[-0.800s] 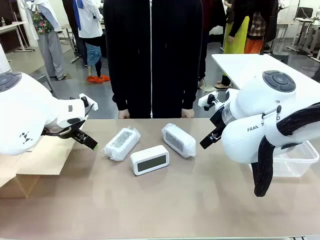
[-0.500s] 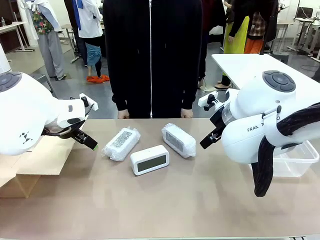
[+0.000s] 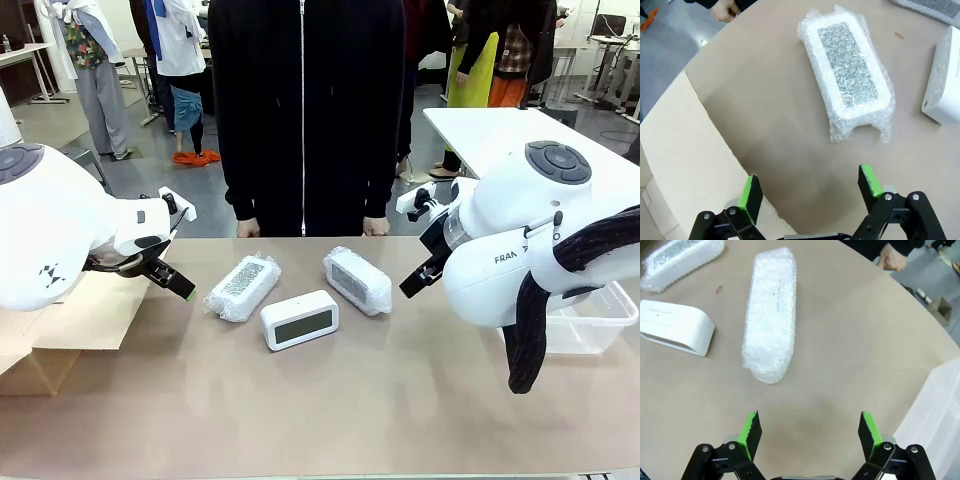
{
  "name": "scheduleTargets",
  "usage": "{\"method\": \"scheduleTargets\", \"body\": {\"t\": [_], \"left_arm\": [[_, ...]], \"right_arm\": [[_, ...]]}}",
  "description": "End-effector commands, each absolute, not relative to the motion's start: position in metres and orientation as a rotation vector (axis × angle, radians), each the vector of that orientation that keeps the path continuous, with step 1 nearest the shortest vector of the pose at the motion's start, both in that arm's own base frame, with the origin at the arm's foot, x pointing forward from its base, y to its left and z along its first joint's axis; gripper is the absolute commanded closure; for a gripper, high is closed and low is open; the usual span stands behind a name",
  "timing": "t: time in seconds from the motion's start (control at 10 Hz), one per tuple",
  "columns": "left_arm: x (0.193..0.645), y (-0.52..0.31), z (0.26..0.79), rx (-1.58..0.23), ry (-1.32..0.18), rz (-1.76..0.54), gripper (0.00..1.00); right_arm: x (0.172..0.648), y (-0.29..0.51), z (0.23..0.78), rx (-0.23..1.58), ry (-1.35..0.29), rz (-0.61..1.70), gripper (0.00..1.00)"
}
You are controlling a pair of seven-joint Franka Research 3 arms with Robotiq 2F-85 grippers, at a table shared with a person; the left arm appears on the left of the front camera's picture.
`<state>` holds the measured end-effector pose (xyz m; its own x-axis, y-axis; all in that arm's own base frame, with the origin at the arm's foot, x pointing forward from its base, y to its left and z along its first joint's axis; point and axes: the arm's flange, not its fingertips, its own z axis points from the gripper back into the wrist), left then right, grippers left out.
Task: Separate and place wrapped and unwrapped clocks.
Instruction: Pick up the Digital clock indicated by the person.
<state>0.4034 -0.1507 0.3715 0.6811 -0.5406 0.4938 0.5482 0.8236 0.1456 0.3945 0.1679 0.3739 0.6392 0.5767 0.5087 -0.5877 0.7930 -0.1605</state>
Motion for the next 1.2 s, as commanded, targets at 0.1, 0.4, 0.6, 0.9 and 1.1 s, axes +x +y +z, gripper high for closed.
{"method": "scheduleTargets", "body": {"t": [0.1,0.4,0.6,0.9,1.1], "left_arm": [[0.403,-0.150,0.372,-0.015,-0.549,-0.610,0.00],[0.403,-0.151,0.372,-0.014,-0.549,-0.611,0.00],[0.352,-0.122,0.425,-0.002,-0.586,-0.749,0.00],[0.294,-0.078,0.443,-0.062,-0.574,-0.913,0.00],[0.262,-0.043,0.447,-0.131,-0.677,-0.920,0.00]], "right_arm": [[0.395,0.168,0.374,0.021,-0.573,0.664,0.00],[0.395,0.168,0.374,0.021,-0.573,0.664,0.00],[0.351,0.134,0.427,0.056,-0.606,0.802,0.00],[0.284,0.071,0.465,0.146,-0.659,0.968,0.00],[0.254,0.042,0.473,0.288,-0.764,1.036,0.00]]}}
